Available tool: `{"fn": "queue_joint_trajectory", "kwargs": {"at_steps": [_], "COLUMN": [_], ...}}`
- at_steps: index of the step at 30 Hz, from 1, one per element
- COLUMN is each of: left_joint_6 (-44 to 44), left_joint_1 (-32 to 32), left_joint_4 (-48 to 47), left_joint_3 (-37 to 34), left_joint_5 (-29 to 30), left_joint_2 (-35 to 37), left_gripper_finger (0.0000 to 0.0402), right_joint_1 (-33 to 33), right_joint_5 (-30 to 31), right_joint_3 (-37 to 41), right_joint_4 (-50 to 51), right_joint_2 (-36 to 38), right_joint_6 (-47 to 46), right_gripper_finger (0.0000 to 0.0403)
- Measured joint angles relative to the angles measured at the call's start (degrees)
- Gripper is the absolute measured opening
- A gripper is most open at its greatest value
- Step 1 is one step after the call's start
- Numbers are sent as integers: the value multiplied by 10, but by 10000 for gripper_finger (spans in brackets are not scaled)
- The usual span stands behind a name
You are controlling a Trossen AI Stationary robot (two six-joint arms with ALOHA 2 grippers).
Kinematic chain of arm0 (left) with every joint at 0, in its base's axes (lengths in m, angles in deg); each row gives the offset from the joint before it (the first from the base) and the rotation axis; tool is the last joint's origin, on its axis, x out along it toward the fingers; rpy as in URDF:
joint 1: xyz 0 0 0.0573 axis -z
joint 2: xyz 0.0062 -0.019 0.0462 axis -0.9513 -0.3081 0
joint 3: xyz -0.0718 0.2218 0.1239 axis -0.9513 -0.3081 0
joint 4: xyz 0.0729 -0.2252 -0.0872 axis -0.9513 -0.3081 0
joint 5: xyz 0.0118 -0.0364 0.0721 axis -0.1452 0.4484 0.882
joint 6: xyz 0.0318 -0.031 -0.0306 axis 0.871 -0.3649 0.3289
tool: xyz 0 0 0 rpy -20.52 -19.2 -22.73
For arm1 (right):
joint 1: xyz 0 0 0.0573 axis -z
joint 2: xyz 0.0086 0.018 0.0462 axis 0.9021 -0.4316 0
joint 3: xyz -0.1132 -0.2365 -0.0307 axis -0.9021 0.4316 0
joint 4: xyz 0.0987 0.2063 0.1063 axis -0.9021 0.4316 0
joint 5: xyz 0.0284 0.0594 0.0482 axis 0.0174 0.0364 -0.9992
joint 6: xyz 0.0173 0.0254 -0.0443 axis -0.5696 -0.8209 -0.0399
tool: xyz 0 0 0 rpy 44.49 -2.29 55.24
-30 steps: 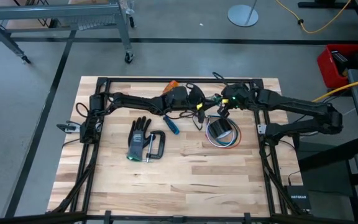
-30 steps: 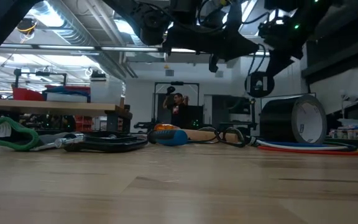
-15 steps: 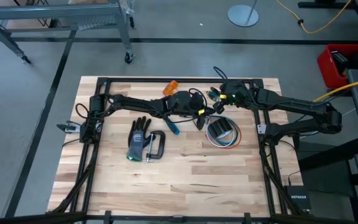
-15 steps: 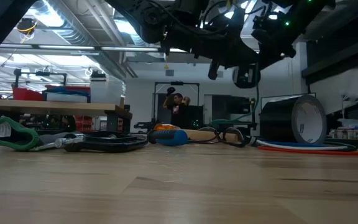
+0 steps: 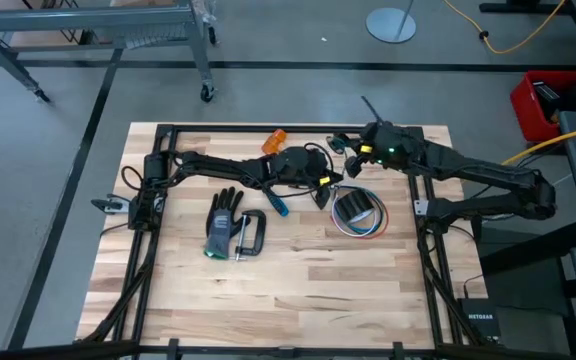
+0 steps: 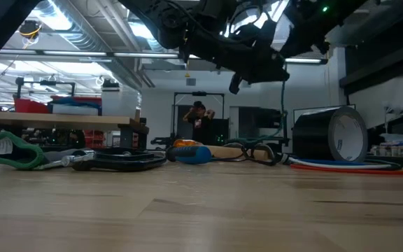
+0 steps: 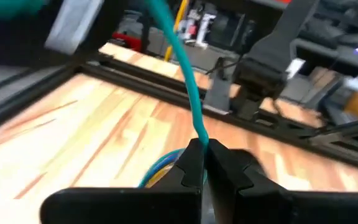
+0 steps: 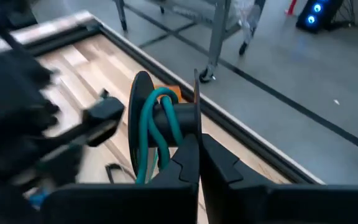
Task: Coil cords
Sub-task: Coil the green wire onto the spool
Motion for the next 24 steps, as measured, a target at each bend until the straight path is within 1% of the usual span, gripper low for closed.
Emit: {"fn": "queue_joint_trajectory", "kwargs": {"at_steps": [3, 9, 15, 19, 24], "left_joint_6": [22, 81, 141, 167, 168], "left_joint_1": [0, 1, 1, 1, 2], "left_joint_4": [-7, 20, 73, 84, 80], "left_joint_3": [1, 2, 1, 0, 0], "left_joint_5": [29, 63, 63, 63, 65], "left_joint_2": [0, 1, 1, 1, 0], "left_gripper_finger": [0, 0, 2, 19, 42], "right_joint_1": [0, 0, 0, 0, 0], "right_joint_5": [-5, -47, -103, -132, -142], "right_joint_3": [0, 0, 0, 0, 0], "right_joint_4": [5, 22, 35, 40, 37], "right_joint_2": [37, 106, 152, 167, 171], "right_joint_6": [3, 6, 5, 2, -2], "right_gripper_finger": [1, 1, 1, 1, 1]}}
